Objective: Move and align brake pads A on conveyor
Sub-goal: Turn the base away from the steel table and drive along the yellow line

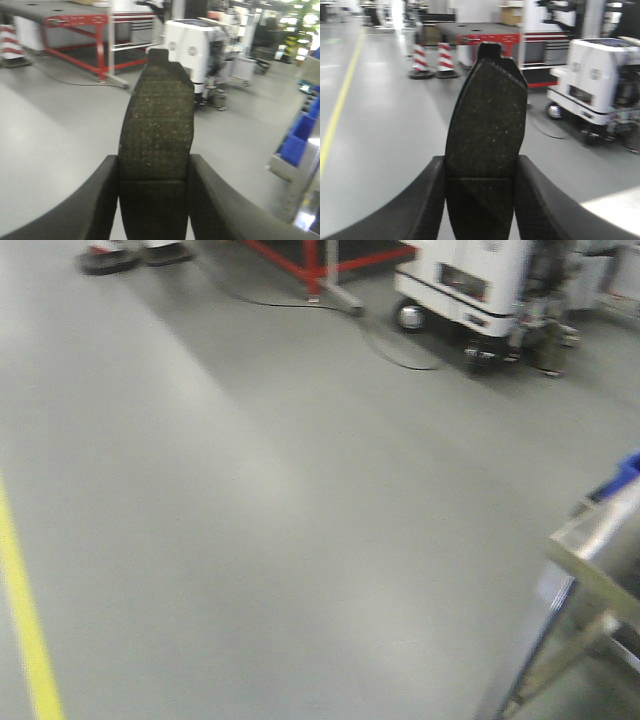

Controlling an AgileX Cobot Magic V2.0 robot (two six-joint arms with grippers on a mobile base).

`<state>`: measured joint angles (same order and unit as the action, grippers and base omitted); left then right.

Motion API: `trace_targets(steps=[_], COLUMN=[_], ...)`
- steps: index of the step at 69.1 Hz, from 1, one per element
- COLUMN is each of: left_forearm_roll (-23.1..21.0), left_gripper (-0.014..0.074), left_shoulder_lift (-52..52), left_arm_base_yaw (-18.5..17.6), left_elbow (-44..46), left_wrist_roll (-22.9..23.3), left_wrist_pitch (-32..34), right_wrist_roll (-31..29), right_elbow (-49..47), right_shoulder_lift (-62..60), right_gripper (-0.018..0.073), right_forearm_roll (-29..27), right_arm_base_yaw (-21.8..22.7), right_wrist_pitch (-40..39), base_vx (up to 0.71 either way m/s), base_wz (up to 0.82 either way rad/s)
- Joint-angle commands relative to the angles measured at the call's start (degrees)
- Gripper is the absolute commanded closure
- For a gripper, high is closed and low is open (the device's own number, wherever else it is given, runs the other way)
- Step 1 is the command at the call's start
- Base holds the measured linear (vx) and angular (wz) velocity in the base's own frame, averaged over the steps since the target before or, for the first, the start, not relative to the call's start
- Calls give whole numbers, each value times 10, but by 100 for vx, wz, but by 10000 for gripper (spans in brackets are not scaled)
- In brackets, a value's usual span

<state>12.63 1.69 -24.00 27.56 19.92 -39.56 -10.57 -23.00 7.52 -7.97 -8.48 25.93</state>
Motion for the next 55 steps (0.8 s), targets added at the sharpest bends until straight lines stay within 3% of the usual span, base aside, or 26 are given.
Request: trace_targets(steps=[1, 34, 55], left_forearm_roll=[4, 4, 3], left_gripper=[602, 602, 602], left_shoulder_lift=[9, 9, 9], left_arm_base_yaw=[-2, -2, -2], left_elbow=[14, 14, 14], left_wrist_roll=[1, 1, 1], left_wrist_pitch=[54, 54, 54], right_wrist_roll=[-6, -6, -6], right_elbow=[-15, -15, -15], right_shoulder_lift=[5, 5, 5], right_gripper=[561, 561, 561], right_forearm_roll=[-2, -2, -2], right_arm_base_yaw=[3, 2, 2], right_wrist_pitch=[-56, -56, -57], base_vx=[-18, -11, 1], base_wz=[93, 95, 47])
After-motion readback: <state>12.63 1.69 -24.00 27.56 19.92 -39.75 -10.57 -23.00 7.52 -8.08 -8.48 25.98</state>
